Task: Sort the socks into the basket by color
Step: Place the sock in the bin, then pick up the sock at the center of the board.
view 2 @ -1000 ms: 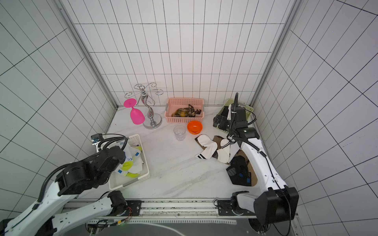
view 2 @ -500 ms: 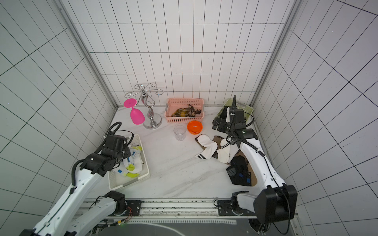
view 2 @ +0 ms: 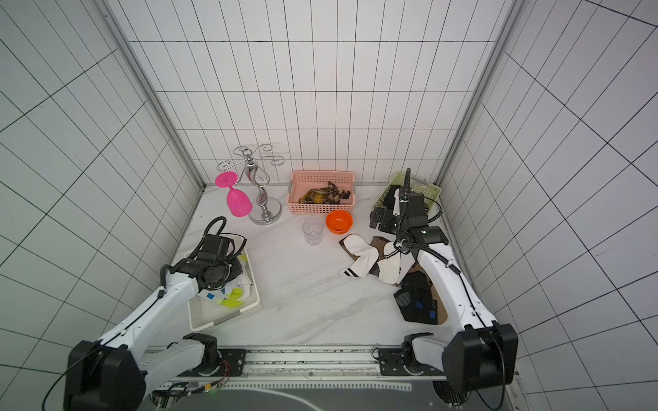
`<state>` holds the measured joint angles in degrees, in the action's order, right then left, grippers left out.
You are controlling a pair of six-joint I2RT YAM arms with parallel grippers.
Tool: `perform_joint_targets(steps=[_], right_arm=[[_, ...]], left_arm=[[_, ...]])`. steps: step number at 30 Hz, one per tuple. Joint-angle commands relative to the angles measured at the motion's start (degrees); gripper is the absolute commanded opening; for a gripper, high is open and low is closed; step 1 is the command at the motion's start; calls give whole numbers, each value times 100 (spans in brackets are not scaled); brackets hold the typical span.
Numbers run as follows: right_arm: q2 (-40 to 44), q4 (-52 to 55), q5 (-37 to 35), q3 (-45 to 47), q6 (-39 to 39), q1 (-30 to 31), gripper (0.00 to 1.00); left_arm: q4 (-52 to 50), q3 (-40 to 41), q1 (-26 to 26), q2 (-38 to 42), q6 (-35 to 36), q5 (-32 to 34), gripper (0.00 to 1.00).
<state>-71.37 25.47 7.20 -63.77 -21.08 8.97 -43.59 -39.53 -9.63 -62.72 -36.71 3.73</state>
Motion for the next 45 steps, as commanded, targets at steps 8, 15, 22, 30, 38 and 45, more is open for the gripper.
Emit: perform_joint_targets(steps=[8,15,22,30,38,45], right_arm=[[97,-16,22,291,69,-36,99],[84,-16,88,273,60,-36,99],[-16,121,241,250,82,-22,100],[-198,301,394,397,95,17,98],[-745,432,642,606,172,25,71],[-1692,-16,101,475,213,8,58]], left_arm=[[-202,-229,36,873,-191,58,44],[-660,-643,31,1308,-98,159,47],[-971,-1122,21,1341,171,99,47],[-978,-1441,19,1291,506,-181,46],[-331,-1476,-416,1093,516,-384,45],[400,-1554,-1247,691,300,-319,45]])
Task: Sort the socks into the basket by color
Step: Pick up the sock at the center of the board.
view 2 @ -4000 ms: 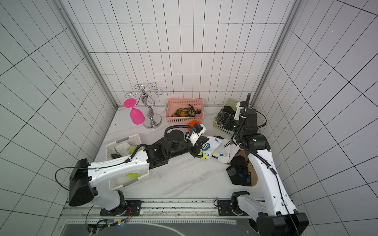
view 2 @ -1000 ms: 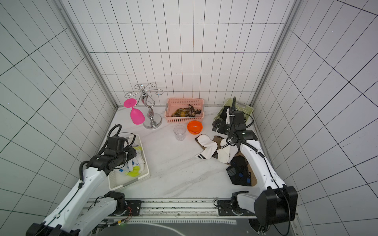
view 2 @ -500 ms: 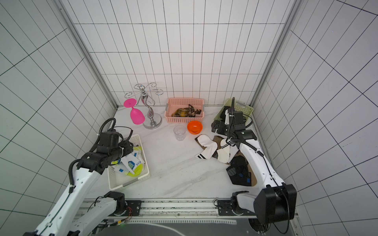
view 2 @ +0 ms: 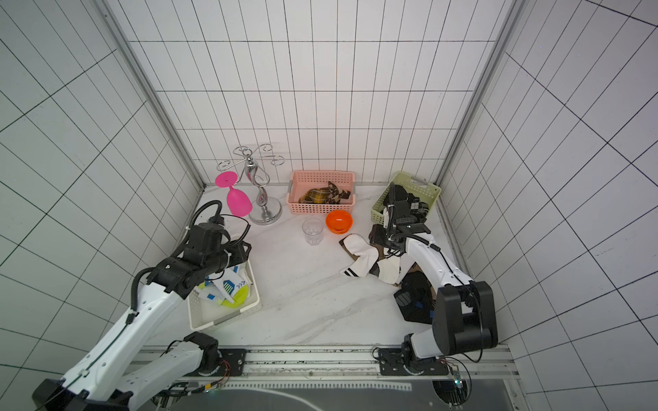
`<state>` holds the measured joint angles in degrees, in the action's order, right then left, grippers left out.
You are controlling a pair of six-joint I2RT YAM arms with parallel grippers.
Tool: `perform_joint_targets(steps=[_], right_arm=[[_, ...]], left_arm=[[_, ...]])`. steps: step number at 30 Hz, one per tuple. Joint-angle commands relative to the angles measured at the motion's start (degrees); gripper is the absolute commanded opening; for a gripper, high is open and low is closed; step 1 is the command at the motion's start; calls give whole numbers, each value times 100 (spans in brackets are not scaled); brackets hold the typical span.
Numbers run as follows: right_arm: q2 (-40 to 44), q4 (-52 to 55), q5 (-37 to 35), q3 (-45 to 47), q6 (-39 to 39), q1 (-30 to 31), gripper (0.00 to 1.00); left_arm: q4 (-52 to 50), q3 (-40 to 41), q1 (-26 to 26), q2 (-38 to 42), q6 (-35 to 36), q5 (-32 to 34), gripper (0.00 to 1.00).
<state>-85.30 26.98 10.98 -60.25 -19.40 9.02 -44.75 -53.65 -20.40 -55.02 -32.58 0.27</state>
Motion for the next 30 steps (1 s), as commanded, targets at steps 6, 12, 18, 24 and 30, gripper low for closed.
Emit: perform_joint_targets(steps=[6,12,18,24,30], right_arm=[[-1020,-355,-616,-327,-79,45,59],[-1578,-492,-849,-511,-68,90,64],[-1758,-497,-1029,-716,-12,177,63],[-1344,-109,-1262,-1010,-62,393,62],[-1599,-134,-1762,-1193,34,531,68]], left_arm=[[900,-224,-558,-228,-131,-20,45],[1118,-157,-570,-271,-56,-163,47],[1285,-145,-570,-306,-39,-293,47],[1370,-183,-567,-334,34,-292,47],[1490,-181,-569,-394,16,-361,48]])
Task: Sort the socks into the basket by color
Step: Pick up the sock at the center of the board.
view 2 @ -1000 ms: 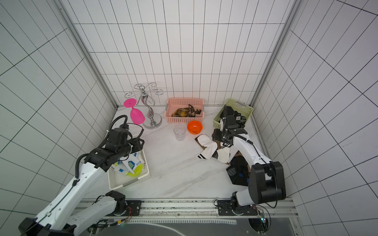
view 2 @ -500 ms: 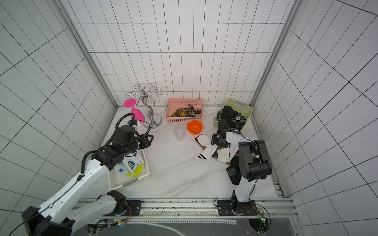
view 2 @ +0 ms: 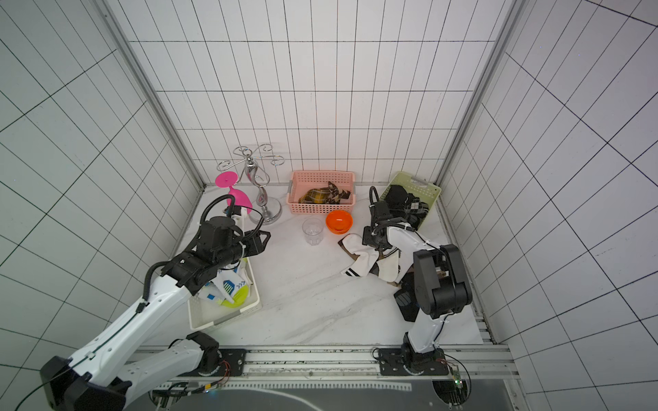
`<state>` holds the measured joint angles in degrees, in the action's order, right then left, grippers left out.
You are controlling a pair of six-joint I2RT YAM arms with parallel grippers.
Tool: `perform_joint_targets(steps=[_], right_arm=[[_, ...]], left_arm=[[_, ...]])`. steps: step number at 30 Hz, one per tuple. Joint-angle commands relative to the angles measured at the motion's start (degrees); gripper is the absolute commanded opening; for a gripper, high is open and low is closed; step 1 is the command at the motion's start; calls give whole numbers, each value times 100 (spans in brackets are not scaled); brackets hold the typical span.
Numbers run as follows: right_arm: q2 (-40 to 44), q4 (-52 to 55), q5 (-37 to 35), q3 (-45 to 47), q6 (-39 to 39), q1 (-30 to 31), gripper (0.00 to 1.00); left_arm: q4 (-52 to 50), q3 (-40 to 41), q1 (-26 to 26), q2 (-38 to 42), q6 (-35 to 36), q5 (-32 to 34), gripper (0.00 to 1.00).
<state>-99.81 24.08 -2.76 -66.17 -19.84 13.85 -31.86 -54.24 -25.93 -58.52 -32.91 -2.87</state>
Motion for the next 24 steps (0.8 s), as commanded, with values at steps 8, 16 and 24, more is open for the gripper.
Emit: perform_joint_targets(steps=[8,16,24], right_arm=[[-1008,-100,-716,-1088,270,-42,66],[-974,-233,-656,-612,134,-135,56],[-641,-306,-318,-365,103,-233,0]], left_arm=[[150,-118,-17,38,122,-14,48],[264,21,-15,97,56,-3,48],[293,16,-16,57,65,-11,48]])
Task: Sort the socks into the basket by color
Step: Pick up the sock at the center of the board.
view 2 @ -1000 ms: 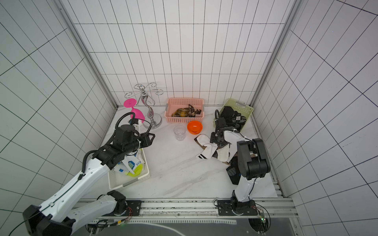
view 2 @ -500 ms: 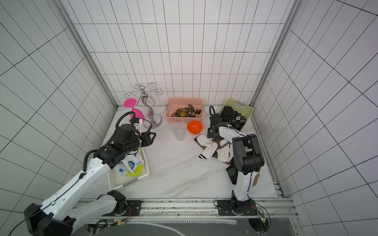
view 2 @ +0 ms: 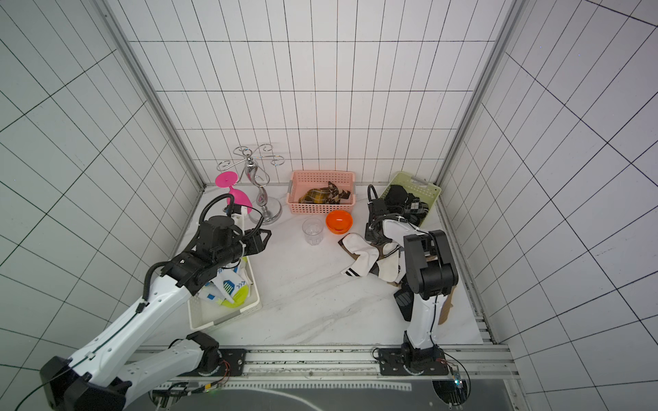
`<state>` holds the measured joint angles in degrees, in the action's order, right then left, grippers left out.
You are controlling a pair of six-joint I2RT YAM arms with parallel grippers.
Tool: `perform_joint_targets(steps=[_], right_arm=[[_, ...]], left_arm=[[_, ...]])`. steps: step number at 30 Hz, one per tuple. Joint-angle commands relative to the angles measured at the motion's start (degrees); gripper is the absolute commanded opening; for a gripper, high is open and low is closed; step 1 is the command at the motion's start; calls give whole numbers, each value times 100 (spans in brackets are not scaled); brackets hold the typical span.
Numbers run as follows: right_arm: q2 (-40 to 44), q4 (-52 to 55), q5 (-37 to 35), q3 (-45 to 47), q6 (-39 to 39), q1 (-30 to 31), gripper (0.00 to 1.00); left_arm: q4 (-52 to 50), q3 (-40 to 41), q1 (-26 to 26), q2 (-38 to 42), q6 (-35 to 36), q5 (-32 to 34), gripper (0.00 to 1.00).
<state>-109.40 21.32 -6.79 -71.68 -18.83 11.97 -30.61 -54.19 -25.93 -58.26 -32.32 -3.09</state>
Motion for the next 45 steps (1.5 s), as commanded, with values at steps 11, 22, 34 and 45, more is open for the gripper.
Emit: perform_joint_targets(steps=[11,22,34,45], right_arm=[[1443,250,180,189,115,136,0],[2927,765,312,497,101,494,0],[3811,1070,579,197,16,855,0],[3329,935,824,-1105,112,906,0]], left_arm=[[326,-47,-25,-151,76,-49,49],[428,-81,-110,-332,131,-44,49],[556,-183,-324,-572,211,9,49],[547,-267,-405,-519,348,85,49]])
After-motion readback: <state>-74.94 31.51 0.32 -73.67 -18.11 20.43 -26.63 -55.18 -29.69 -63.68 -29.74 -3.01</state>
